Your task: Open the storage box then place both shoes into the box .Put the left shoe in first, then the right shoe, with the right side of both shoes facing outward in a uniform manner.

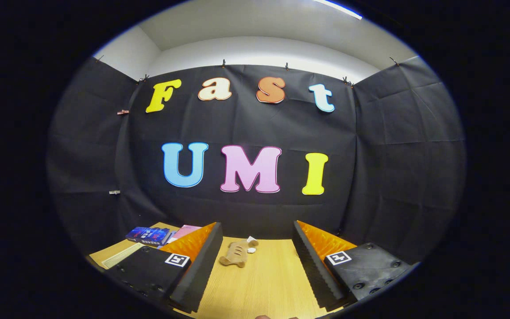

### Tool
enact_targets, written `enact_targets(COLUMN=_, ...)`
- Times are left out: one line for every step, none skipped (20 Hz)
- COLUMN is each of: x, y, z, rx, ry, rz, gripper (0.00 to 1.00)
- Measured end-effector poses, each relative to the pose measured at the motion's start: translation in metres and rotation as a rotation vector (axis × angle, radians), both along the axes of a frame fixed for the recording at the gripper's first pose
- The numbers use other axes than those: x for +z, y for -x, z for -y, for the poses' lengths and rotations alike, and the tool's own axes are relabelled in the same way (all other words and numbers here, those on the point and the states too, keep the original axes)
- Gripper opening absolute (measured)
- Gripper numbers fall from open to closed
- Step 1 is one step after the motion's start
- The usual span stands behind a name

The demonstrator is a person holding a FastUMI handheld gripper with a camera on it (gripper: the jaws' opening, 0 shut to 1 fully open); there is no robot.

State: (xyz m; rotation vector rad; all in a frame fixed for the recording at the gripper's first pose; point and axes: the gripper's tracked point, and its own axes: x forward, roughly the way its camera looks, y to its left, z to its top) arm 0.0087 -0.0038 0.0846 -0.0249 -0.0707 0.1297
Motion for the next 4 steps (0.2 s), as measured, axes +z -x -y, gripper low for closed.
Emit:
enact_targets(x=-0.0018, y=0.0008, z=-0.0014, rx=-0.009, ry=0.007, rz=-0.004, gripper=0.96)
enact_targets(x=-0.0048, y=0.0007, z=-0.004, rx=-0.015, ry=0.014, rz=-0.012, gripper=0.96)
enact_targets(x=-0.0071, y=0.0002, z=-0.0063, rx=-0.025, ry=0.021, rz=-0.019, gripper=0.96)
enact_targets(x=-0.0069, y=-0.0008, z=-0.0094, rx=-0.029, ry=0.02, rz=-0.022, gripper=0.96)
